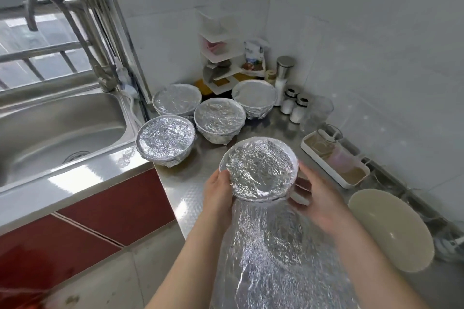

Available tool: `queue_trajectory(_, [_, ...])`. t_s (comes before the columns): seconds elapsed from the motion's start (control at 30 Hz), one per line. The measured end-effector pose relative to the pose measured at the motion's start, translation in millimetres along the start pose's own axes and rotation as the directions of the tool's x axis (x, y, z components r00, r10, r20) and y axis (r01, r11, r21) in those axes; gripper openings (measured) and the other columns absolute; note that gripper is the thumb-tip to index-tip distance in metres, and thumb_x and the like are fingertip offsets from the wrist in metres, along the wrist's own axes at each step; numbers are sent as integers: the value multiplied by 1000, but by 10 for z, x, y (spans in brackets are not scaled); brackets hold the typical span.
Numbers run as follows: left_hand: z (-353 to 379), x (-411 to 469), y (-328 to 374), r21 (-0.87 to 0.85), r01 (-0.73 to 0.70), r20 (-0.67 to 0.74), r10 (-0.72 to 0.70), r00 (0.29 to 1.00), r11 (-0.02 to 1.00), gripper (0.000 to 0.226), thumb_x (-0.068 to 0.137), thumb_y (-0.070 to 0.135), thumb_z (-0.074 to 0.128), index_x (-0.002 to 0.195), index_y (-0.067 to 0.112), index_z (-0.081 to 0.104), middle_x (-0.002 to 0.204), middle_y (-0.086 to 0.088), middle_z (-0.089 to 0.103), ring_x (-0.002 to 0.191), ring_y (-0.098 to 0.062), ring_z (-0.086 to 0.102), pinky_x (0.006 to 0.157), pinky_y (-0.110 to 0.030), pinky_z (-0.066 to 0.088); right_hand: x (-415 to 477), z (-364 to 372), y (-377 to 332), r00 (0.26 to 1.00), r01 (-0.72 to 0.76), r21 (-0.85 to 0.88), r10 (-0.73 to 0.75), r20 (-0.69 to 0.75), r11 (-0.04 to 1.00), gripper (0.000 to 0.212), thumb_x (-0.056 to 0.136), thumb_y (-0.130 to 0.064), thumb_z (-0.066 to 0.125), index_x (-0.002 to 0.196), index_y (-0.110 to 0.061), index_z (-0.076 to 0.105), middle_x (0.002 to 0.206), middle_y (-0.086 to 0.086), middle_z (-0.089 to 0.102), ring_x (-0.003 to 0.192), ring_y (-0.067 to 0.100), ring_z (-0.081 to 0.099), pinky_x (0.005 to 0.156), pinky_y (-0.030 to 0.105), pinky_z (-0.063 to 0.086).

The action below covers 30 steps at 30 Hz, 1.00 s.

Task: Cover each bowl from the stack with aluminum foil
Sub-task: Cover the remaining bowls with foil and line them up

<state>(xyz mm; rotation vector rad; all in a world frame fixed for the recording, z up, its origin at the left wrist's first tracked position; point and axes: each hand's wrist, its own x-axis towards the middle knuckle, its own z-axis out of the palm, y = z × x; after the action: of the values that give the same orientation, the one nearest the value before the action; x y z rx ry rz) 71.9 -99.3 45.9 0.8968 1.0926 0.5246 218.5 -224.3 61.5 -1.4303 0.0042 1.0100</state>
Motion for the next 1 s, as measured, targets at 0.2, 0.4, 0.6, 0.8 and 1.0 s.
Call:
queue_trajectory(0.2, [383, 543, 125, 21, 13, -4, -13, 1000, 1000, 26, 101, 22, 40, 120, 15, 56, 106, -12, 68, 82, -20, 59, 67, -29, 44, 530, 39, -237, 1000, 3, 29, -3, 6, 1000, 21, 96, -35, 54, 99, -17, 63, 77, 1, 68, 63, 11, 61, 70, 33, 47])
queue_trajectory(0.4, [695, 1166, 158, 35, 11, 75, -13, 997, 999, 24, 91, 36, 43, 108, 23, 53, 108, -17, 65, 92, -37, 66, 85, -53, 54, 1114, 79, -267, 997, 55, 118, -48, -62, 992, 23, 99, -33, 50, 98, -16, 65, 76, 2, 63, 63, 11, 57, 76, 36, 48])
queue_trajectory(0.6, [757, 1536, 54, 125, 21, 134, -38, 990, 992, 57, 84, 51, 46, 135, 26, 48, 130, -4, 60, 116, -28, 60, 100, -53, 48, 1453, 82, -185, 994, 44, 140, -30, -101, 989, 28, 99, -29, 52, 119, -13, 63, 107, 5, 69, 95, 16, 63, 78, 31, 51])
queue_trajectory(0.8, [694, 1578, 15, 64, 87, 131, -95, 987, 994, 42, 98, 38, 52, 136, 20, 51, 122, -4, 68, 111, -29, 65, 99, -49, 49, 1561, 8, -196, 982, 16, 27, -10, -191, 1000, 28, 98, -38, 51, 118, -21, 60, 109, 6, 68, 96, 21, 64, 67, 34, 55])
queue_trajectory(1.0, [636, 1540, 53, 10, 63, 220, -63, 973, 998, 25, 102, 25, 50, 123, 16, 60, 110, -5, 72, 88, -18, 72, 59, -27, 58, 1573, 35, -211, 981, 25, 13, -22, -191, 1000, 23, 101, -31, 47, 114, -17, 59, 103, 6, 68, 94, 22, 64, 70, 39, 56])
